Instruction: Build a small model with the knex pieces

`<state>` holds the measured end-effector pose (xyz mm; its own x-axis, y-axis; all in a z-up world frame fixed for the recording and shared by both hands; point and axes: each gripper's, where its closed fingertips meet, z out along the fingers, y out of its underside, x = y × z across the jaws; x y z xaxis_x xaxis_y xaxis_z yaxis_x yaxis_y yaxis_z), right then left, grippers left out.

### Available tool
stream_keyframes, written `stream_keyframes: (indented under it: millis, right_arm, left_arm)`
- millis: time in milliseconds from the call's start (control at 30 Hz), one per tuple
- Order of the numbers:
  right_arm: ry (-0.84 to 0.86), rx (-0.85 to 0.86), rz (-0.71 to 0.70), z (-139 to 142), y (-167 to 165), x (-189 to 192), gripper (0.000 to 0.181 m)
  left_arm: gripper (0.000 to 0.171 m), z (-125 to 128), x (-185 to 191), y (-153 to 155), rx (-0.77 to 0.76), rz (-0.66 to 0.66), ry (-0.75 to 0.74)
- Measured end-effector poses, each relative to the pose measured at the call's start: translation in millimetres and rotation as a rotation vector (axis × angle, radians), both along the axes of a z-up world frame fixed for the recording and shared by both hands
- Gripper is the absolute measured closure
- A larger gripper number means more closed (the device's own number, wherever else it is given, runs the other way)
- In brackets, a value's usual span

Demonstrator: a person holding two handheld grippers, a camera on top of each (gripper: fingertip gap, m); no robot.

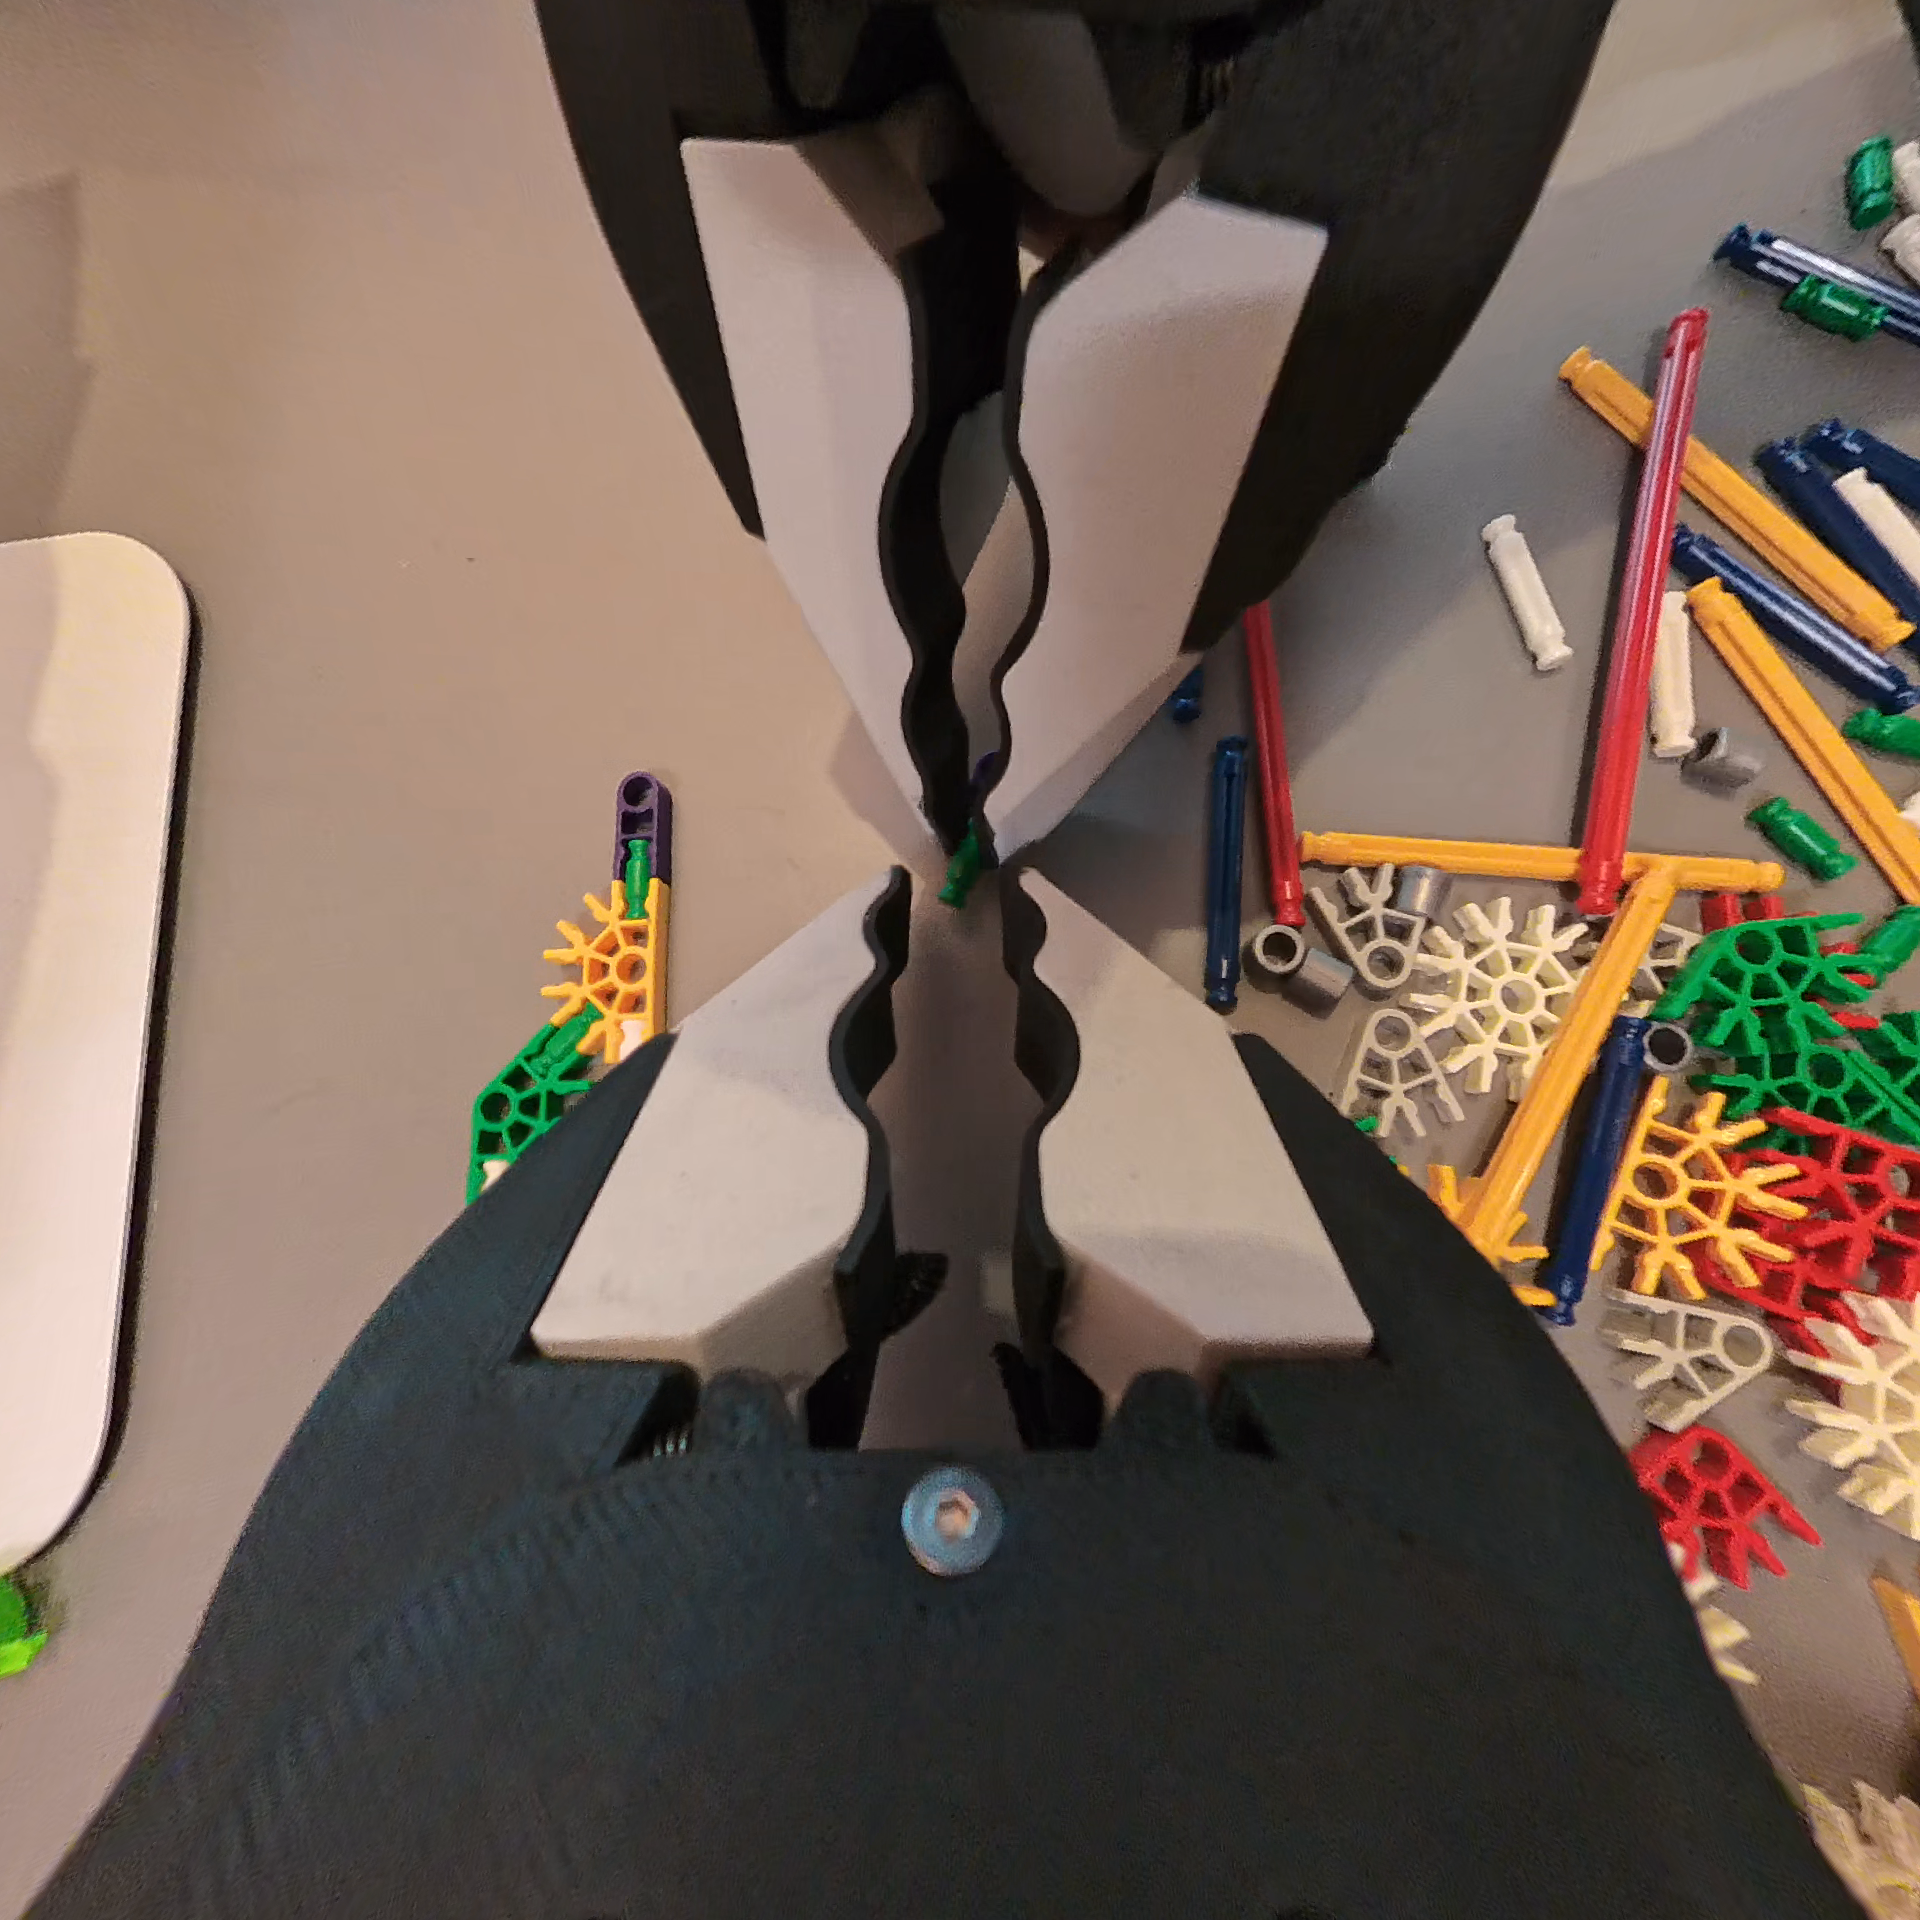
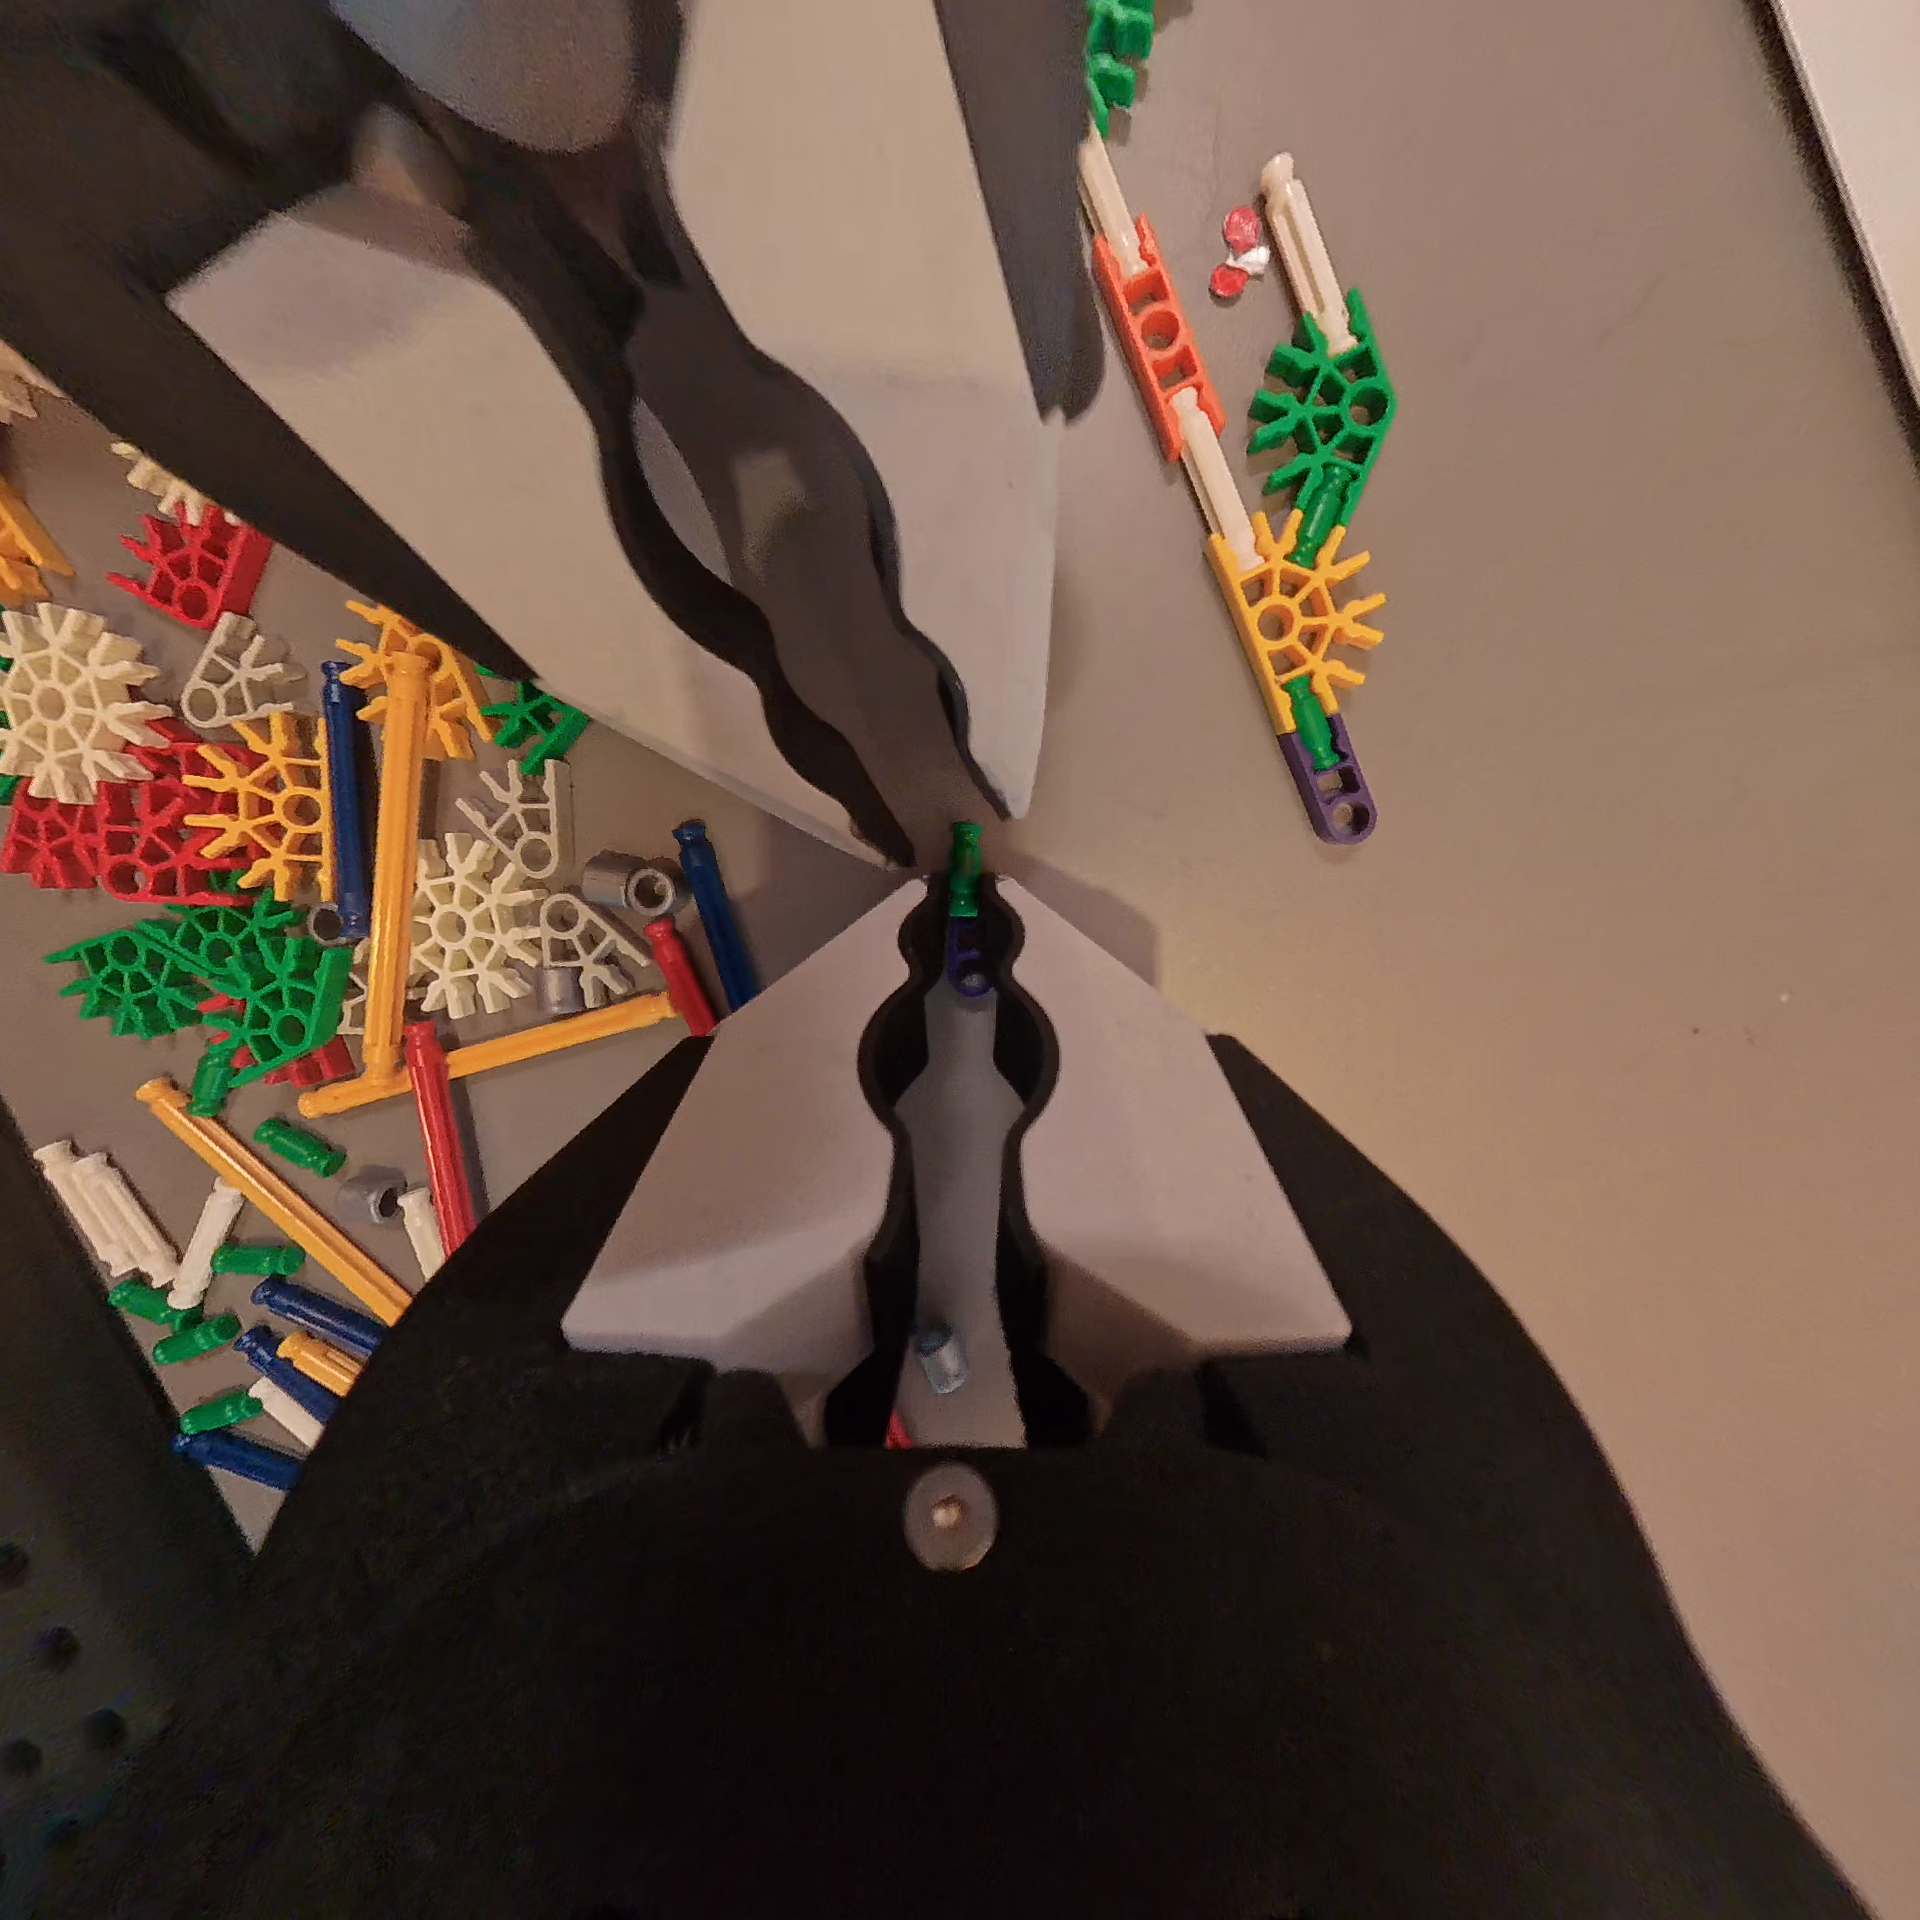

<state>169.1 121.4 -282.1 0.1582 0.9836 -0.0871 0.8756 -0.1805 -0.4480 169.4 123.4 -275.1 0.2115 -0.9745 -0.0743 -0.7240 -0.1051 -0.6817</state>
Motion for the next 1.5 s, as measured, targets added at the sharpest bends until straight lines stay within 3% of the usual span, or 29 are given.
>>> stream_keyframes:
  millis: [267, 367, 533, 667, 733, 767, 833, 1000, 1267, 1500]
  right_arm:
    - [0.012, -0.006, 0.002, 0.8, 0.3, 3.4, 0.178]
    - [0.054, -0.023, -0.027, 10.0, -0.6, 8.4, 0.162]
    - [0.101, -0.016, -0.075, 20.1, 0.2, 22.7, 0.175]
    - [0.096, -0.001, -0.092, 16.6, 4.5, 27.1, 0.173]
    - [0.075, 0.02, -0.104, 13.4, 9.3, 29.8, 0.169]
    - [0.074, 0.023, -0.106, 12.5, 9.7, 29.3, 0.167]
    - [0.08, 0.021, -0.106, 9.9, 7.3, 25.7, 0.16]
    - [0.046, 0.055, -0.08, -5.7, 2.1, 20.8, 0.169]
    - [0.051, 0.052, -0.018, -6.7, 4.2, 32.0, 0.174]
    - [0.087, 0.034, 0.055, -5.9, 3.5, 37.8, 0.174]
  left_arm:
    - [0.169, -6.7, 5.6, -0.8, -0.018, -0.061, 0.017]
    - [0.17, -8.6, 3.1, -1.4, -0.015, -0.062, 0.03]
    - [0.171, -4.6, 1.9, -0.1, -0.009, -0.066, 0.036]
    - [0.171, -7.4, 2.3, 0.7, -0.003, -0.089, 0.065]
    - [0.171, -5.9, -0.6, 5.1, -0.028, -0.041, 0.063]
    - [0.16, -5.1, -2.6, 8.2, -0.044, -0.008, 0.063]
    - [0.155, -3.7, -6.6, 13.0, -0.045, 0.044, 0.076]
    - [0.145, -8.7, 0.4, 7.7, -0.137, 0.162, 0.062]
    - [0.161, -13.2, 10.6, 16.6, -0.12, 0.271, 0.047]
    - [0.168, -13.8, 17.1, 7.4, -0.068, 0.143, 0.059]
